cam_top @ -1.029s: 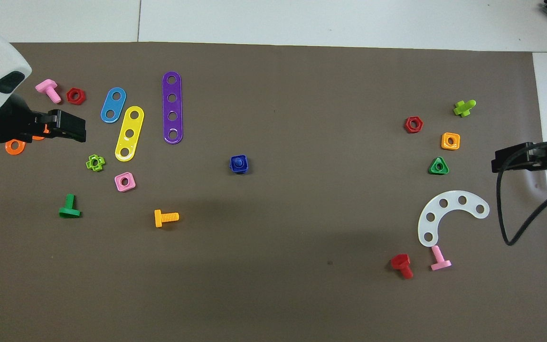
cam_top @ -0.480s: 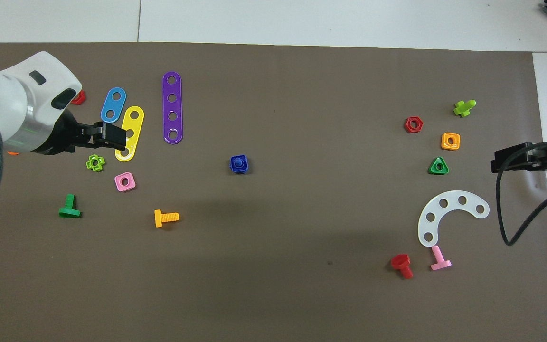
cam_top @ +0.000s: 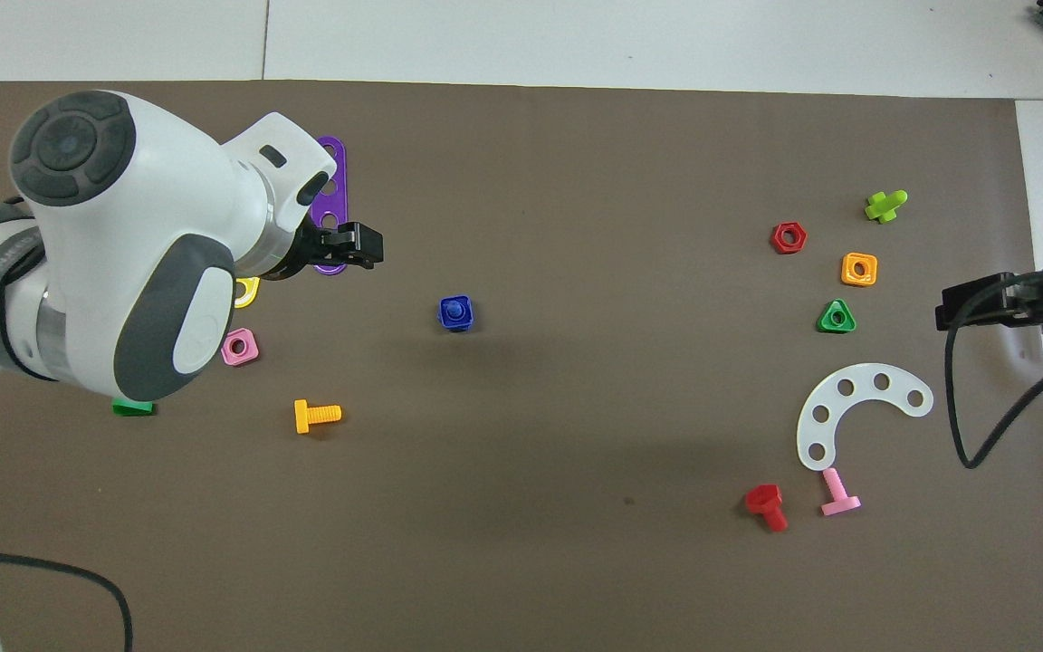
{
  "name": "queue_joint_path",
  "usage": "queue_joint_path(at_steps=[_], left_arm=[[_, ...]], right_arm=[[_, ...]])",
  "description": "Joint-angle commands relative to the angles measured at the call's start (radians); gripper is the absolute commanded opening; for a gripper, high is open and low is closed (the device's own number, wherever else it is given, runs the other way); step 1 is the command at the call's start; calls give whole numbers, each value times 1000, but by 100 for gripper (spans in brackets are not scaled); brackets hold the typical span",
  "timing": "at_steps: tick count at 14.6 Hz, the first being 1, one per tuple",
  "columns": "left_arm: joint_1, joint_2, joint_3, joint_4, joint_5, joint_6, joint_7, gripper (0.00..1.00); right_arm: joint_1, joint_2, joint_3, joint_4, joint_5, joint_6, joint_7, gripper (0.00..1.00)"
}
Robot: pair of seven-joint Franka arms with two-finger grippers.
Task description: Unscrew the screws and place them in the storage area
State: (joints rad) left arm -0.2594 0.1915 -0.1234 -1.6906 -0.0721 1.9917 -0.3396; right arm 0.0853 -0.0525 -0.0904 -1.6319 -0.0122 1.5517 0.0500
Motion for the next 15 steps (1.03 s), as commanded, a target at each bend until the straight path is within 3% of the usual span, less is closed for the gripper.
queue_joint_path(at_steps=[1, 8, 15], left_arm=[[-55, 25, 16, -11, -18, 59, -45, 97], [-164, 196, 22, -6, 27, 194, -156, 95], [-184, 247, 22, -11, 48, 242, -185, 93]], right_arm=[[-6, -1, 5, -6, 1, 2, -2, 100], [-6, -4, 5, -13, 1, 2, -2, 100], [-6, -6, 5, -14, 1, 4, -2, 100]])
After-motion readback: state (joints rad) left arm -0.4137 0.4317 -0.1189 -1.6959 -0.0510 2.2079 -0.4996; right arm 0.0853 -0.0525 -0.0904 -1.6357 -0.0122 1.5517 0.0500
